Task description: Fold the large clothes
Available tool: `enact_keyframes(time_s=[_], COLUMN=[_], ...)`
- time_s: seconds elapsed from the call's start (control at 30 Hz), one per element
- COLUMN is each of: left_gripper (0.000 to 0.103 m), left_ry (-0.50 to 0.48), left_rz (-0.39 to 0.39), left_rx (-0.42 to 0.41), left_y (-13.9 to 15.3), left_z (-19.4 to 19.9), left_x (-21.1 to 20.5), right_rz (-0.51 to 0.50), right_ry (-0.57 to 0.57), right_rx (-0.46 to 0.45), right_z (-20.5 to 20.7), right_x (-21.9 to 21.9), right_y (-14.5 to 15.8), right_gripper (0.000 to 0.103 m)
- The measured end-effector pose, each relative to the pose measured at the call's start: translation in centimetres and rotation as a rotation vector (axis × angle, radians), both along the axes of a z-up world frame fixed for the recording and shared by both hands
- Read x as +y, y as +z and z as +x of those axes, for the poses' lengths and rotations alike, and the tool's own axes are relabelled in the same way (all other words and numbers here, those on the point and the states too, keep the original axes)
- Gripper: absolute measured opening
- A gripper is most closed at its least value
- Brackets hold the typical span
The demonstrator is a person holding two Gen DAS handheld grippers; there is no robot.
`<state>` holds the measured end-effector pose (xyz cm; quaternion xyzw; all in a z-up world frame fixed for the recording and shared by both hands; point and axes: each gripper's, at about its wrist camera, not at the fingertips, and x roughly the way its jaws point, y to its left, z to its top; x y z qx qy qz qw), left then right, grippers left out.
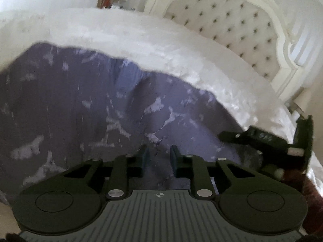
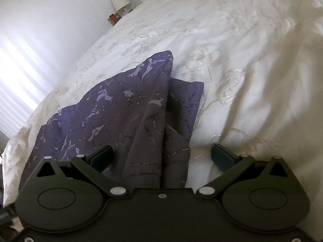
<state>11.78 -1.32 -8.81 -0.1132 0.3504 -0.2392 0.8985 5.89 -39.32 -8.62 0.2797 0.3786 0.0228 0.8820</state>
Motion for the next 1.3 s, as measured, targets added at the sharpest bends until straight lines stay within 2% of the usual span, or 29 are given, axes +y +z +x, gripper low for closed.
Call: enact_keyframes(time_s=[0.13, 0.2, 0.23, 0.3, 0.33, 0.37, 0.4, 0.47, 0.57, 0.67, 0.77, 0.9, 1.0, 1.13, 1.2, 1.3], left_gripper=[0.014, 0.005, 0.003, 0.003, 0.003, 0.003, 0.003, 0.003, 0.003, 0.003, 0.003, 0.003, 0.003, 0.003, 0.003, 0.004], left_ry=[0.046, 0.063, 0.075, 0.077, 0.079, 0.080, 0.079, 0.071, 0.057, 0.065, 0.051, 0.046, 0.041, 0.062, 0.087, 0.158], left_rz=[-0.062, -0.089, -0.092, -0.123, -0.127, -0.124, -0.117, -0.103, -0.097, -0.067, -0.036, -0.106, -0.114, -0.071, -0.068, -0.016], left_rx=[0.074, 0.098, 0.107, 0.119, 0.122, 0.120, 0.115, 0.106, 0.120, 0.103, 0.111, 0.177, 0.192, 0.162, 0.143, 0.079], left_y=[-2.2, -2.6, -2.8, -3.0, -3.0, -3.0, -2.9, -2.9, -2.4, -1.4, -1.9, -2.5, -2.1, -0.6, 0.3, 1.9], left_z=[0.9, 1.3, 1.4, 1.5, 1.5, 1.5, 1.4, 1.4, 1.6, 1.0, 0.9, 1.8, 1.8, 1.1, 0.5, -0.7], left_x=[0.8, 1.4, 1.6, 1.9, 2.1, 2.0, 1.9, 1.9, 2.3, 2.7, 3.0, 4.3, 5.1, 6.9, 8.4, 10.8], right_rz=[0.020, 0.033, 0.035, 0.045, 0.079, 0.133, 0.171, 0.172, 0.194, 0.163, 0.176, 0.232, 0.263, 0.282, 0.299, 0.320], right_ry=[0.006, 0.014, 0.019, 0.039, 0.059, 0.077, 0.080, 0.087, 0.085, 0.108, 0.147, 0.205, 0.258, 0.333, 0.369, 0.410], right_rx=[0.002, 0.006, 0.009, 0.009, 0.005, 0.004, 0.008, 0.007, -0.010, -0.033, -0.074, -0.100, -0.113, -0.127, -0.117, -0.087], right_z=[0.0, 0.0, 0.0, -0.2, -0.3, -0.3, -0.4, -0.6, -0.9, -0.9, -0.7, 0.5, 1.8, 3.7, 4.7, 6.3], right_x=[-0.4, -0.4, -0.4, -0.3, -0.4, -0.5, -0.7, -0.8, -0.6, 0.4, 2.1, 5.4, 8.6, 12.9, 14.9, 17.9], right_y=[0.0, 0.1, 0.2, 0.5, 0.6, 0.6, 0.7, 1.3, 2.9, 5.7, 8.7, 11.3, 12.7, 13.3, 12.9, 11.6], right_gripper=[0.103, 0.102, 0.097, 0.081, 0.063, 0.053, 0.051, 0.038, 0.033, 0.032, 0.031, 0.031, 0.031, 0.031, 0.031, 0.031])
